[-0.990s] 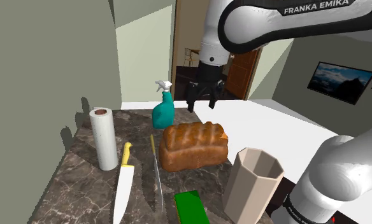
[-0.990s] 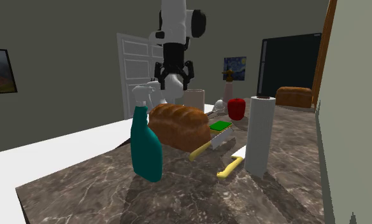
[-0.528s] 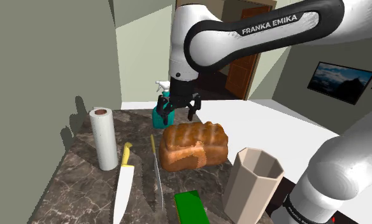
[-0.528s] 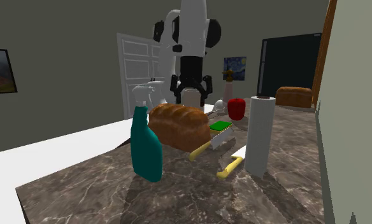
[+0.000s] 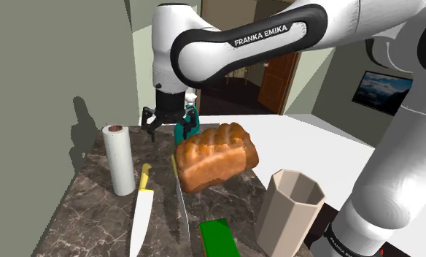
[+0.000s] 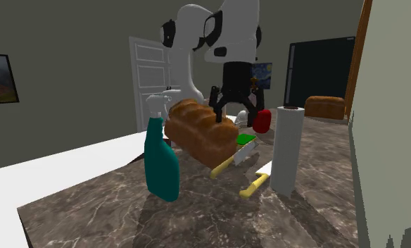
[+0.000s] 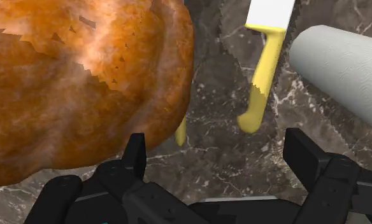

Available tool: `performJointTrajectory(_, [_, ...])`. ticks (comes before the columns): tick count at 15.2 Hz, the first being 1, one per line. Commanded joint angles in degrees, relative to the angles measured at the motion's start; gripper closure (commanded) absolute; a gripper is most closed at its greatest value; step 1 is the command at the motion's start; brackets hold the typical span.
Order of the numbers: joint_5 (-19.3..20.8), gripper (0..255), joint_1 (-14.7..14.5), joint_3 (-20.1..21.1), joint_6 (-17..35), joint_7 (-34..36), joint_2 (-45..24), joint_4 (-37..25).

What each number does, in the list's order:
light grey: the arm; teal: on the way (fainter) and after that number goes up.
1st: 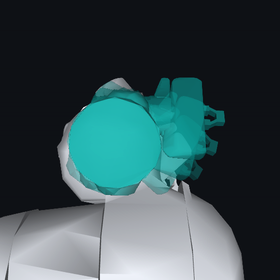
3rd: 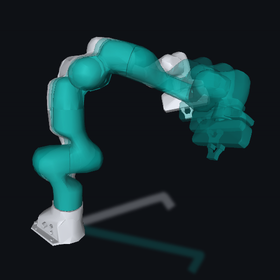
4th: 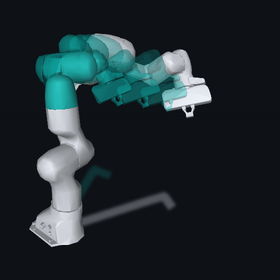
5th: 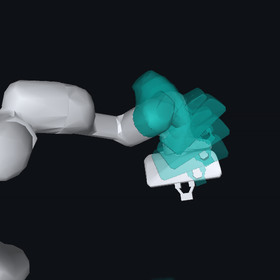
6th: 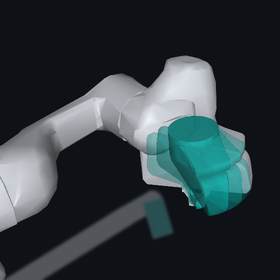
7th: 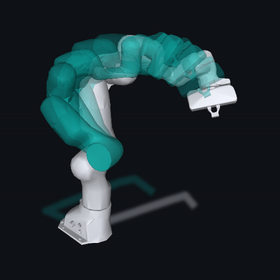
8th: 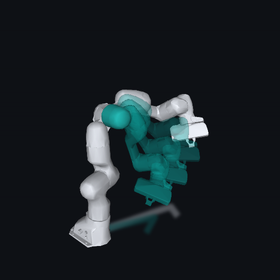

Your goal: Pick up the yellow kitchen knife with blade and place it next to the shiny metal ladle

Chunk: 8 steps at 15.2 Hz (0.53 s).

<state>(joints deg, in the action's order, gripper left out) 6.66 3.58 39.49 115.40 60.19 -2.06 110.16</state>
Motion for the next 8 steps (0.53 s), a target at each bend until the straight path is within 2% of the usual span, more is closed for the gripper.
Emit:
performJointTrajectory(1, [4.16,0,-1.78,1.1,-0.53,6.19,-9.59,-2.51])
performJointTrajectory(4, [9.51,0,-5.7,0.01,-2.23,12.44,-18.33,-9.94])
performJointTrajectory(7, [13.08,0,-10.79,-2.62,-4.47,16.84,-26.44,-18.42])
performJointTrajectory(8, [13.24,0,-11.17,-2.85,-4.63,17.06,-26.95,-19.02])
